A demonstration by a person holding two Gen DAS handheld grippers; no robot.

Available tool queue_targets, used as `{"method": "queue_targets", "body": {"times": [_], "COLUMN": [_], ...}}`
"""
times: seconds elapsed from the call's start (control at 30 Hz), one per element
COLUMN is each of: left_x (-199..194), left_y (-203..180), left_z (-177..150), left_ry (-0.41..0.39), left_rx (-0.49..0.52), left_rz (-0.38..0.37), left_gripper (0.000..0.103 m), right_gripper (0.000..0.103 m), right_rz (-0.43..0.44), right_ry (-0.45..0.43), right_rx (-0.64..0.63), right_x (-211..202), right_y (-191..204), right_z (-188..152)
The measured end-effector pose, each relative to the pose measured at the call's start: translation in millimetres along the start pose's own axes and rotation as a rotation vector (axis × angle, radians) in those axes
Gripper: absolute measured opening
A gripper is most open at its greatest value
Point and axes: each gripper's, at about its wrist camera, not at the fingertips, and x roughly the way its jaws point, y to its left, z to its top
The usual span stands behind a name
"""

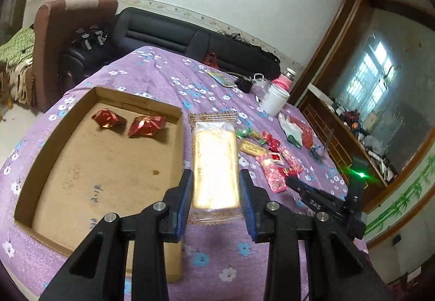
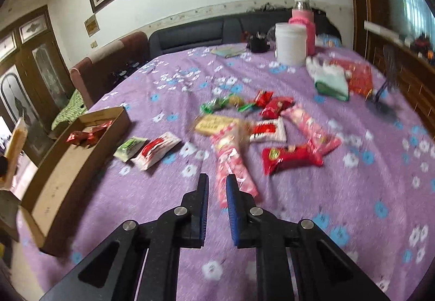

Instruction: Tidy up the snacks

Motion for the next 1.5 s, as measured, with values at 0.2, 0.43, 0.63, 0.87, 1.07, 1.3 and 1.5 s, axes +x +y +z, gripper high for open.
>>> {"method": "queue_targets", "body": {"times": [0.2,0.43,0.63,0.87,1.07,1.3,1.5], "left_x": [-18,-23,-14,37,77,78,30], "left_y": [37,68,96,119,141,154,152], "left_z": [-6,-11,2,29,47,51,48], "left_ry": [-0.017,-0.001,0.034,0.149,0.213,0.210,0.110], "left_rx": [-0.083,-0.130,-0.126,-0.102,-0.107,-0.166,-0.209], "left_rz": [0.026,0.092,0.187,0.245,0.307,0.262,0.238], "left_gripper": [0.033,0.033,0.033,0.033,0.033,0.049,0.075], "right_gripper": [0.048,0.018,0.016,0.017,0.017,0.018,0.022], "right_rz": [-0.050,-0.045,0.027,0.229,0.340,0.322,0.361], "right_ry": [0.051,0.115,0.079,0.103,0.198,0.294,0.316], "right_rx": [-0.077,-0.016,-0.006,-0.040,-0.134,-0.233,-0.179], "right_x": [30,60,24,12,46,102,122], "right_y": [13,5,13,75,169,242,237], "right_z": [11,20,28,54,61,48,42]}}
